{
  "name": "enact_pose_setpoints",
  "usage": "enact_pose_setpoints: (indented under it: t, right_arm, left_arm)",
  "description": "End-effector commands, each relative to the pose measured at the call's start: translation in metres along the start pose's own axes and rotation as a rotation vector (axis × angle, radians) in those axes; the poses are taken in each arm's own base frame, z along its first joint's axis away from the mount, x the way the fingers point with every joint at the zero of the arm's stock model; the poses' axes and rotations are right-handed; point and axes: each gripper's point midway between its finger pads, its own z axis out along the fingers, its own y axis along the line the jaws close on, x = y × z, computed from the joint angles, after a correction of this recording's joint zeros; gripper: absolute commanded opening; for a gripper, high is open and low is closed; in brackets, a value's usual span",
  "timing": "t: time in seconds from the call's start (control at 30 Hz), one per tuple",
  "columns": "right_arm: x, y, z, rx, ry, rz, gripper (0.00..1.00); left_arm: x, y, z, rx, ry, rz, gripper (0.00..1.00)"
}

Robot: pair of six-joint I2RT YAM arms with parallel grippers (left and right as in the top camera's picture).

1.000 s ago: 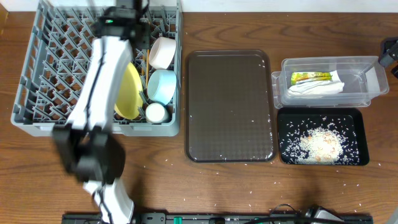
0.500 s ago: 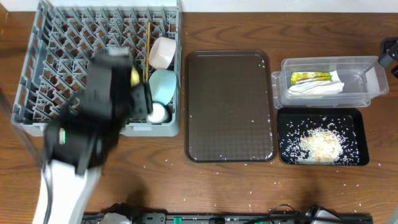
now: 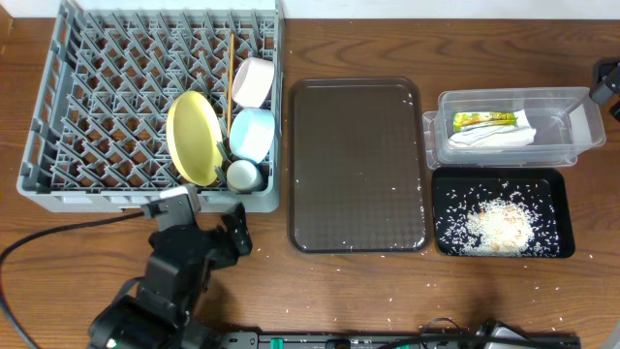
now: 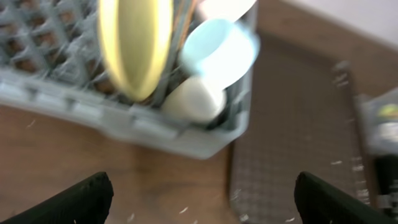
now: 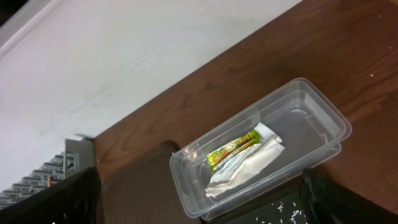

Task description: Sort waste into correct bins and load items into the dishwasher

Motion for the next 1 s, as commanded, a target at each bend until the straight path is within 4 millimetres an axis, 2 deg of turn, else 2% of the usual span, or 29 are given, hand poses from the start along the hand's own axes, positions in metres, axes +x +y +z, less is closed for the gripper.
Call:
enact_pose_setpoints:
  t: [0.0,0.27,0.47,0.57,0.6,0.77,0.97]
  right_arm:
    - [-0.005,-0.001,-0.004,0.003,-0.015,0.011,0.99]
    - [-0.005,-0.001,-0.004,0.003,-0.015,0.011,0.99]
    - [-0.005,-0.001,-0.004,0.003,-0.015,0.011,0.99]
    - [-0.005,-0.001,-0.004,0.003,-0.015,0.011,0.99]
    - [-0.005,-0.001,-0.004,0.003,-0.015,0.011,0.99]
    - [-0.005,-0.001,-0.004,0.003,-0.015,0.01,0.99]
    - [-0.005,-0.001,-0.004,0.003,-0.015,0.01,0.99]
  left_arm:
    - [-0.009,0.014,-0.002,-0.076,-0.059,-0.031,0.93]
    - [-0.025,0.048,-0.001,-0.288,-0.173,0.033,0.94]
    - [-0.033,0.069,0.009,-0.38,-0.272,-0.019,0.94]
    - [-0.037,0.064,0.03,-0.318,-0.29,0.017,0.94]
    - [-0.04,0.055,0.042,-0.241,-0.296,0.073,0.94]
    - [-0.04,0.035,0.061,-0.029,-0.332,0.264,0.94]
    - [-0.028,0.055,0.058,-0.021,-0.4,0.27,0.94]
